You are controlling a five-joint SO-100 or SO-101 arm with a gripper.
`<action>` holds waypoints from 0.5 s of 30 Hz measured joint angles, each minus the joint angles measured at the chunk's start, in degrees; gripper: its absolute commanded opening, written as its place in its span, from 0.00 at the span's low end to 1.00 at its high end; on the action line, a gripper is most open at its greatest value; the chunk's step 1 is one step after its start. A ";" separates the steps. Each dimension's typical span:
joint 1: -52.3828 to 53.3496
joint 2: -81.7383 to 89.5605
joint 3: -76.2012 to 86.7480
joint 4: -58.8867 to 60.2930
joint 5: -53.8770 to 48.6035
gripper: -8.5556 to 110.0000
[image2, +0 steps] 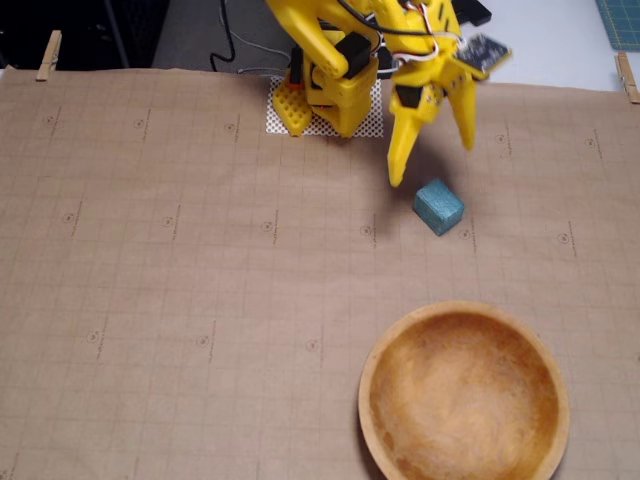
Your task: Grasp a blue block and put it in the bowl.
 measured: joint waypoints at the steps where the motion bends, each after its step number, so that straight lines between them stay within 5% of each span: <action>1: 0.44 -1.58 0.00 -0.53 0.44 0.48; 15: 0.53 -13.62 9.76 -21.09 2.20 0.48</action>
